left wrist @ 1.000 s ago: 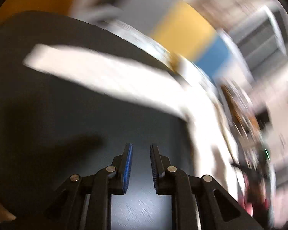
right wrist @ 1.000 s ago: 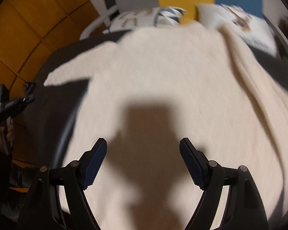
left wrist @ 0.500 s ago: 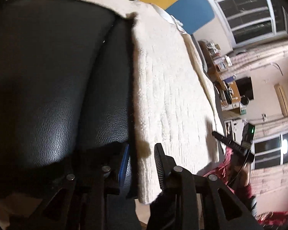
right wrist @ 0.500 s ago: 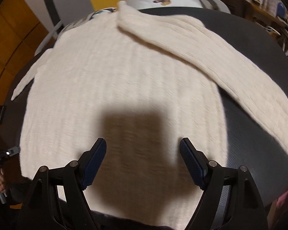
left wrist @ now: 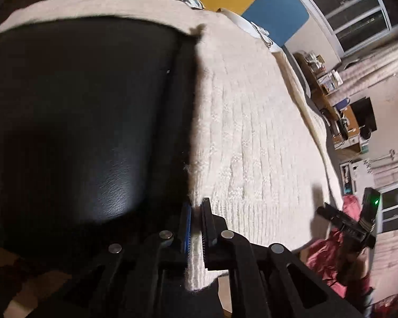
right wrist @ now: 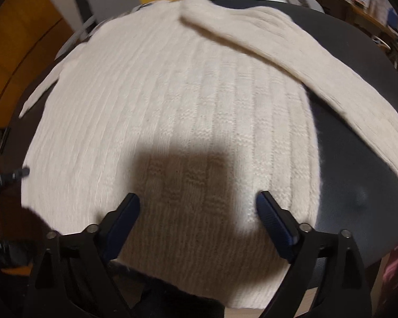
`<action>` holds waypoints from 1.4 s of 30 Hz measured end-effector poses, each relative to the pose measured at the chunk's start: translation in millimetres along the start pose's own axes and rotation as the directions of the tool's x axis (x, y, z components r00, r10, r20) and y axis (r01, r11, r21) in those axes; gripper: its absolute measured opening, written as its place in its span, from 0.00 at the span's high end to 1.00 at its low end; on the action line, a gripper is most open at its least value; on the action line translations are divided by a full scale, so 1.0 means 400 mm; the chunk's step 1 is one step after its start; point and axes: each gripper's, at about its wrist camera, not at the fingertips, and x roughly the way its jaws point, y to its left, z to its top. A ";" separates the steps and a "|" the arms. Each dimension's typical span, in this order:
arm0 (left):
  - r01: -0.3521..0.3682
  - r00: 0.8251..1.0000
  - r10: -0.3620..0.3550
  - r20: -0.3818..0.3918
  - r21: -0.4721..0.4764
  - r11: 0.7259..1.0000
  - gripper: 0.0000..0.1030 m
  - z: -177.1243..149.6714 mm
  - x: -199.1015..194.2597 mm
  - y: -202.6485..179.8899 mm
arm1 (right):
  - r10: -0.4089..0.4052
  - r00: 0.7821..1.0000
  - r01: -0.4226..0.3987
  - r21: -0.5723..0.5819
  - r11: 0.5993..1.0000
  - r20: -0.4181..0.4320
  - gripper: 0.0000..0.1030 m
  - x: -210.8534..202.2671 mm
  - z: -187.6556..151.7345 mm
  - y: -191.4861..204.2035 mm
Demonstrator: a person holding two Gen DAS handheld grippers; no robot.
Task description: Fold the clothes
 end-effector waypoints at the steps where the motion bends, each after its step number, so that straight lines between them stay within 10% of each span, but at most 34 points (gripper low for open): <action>1: -0.025 1.000 0.025 -0.005 0.005 1.000 0.91 0.001 0.001 -0.013 | 0.018 1.000 -0.018 -0.005 1.000 -0.004 0.08 -0.004 -0.001 0.007; 7: 0.024 0.993 -0.037 0.108 0.121 0.992 0.85 0.009 -0.074 -0.125 | 0.152 0.984 -0.156 0.042 0.987 0.094 0.07 -0.072 0.012 0.008; 15: 0.003 1.000 -0.004 0.004 0.149 0.989 0.86 0.013 0.106 -0.207 | 0.091 0.994 -0.088 -0.049 0.995 0.064 0.06 -0.015 -0.011 0.035; 20: 0.071 0.997 -0.072 0.010 0.092 0.993 0.86 0.007 0.097 -0.164 | -0.162 0.956 0.180 -0.055 0.982 0.244 0.07 -0.117 -0.030 -0.033; 25: 0.029 1.000 -0.030 0.007 0.112 0.993 0.86 0.006 0.097 -0.166 | -0.388 0.893 0.399 -0.001 0.917 0.230 0.07 -0.157 -0.024 -0.202; 31: 0.005 1.000 -0.005 0.004 0.120 0.993 0.85 -0.013 0.083 -0.146 | -0.432 0.888 0.442 -0.037 0.896 0.160 0.09 -0.098 0.021 -0.305; 36: 0.058 0.998 -0.058 -0.011 0.050 0.997 0.85 -0.010 0.081 -0.114 | -0.380 0.919 0.385 -0.033 0.922 0.102 0.31 -0.063 0.041 -0.380; 40: 0.052 0.999 -0.051 -0.007 0.056 0.997 0.85 -0.012 0.088 -0.127 | -0.325 0.939 0.326 0.005 0.945 0.111 0.80 -0.096 0.053 -0.393; 42: 0.042 0.999 -0.041 -0.004 0.066 0.997 0.85 -0.014 0.094 -0.141 | -0.313 0.942 0.313 0.017 0.950 0.120 0.87 -0.120 0.059 -0.392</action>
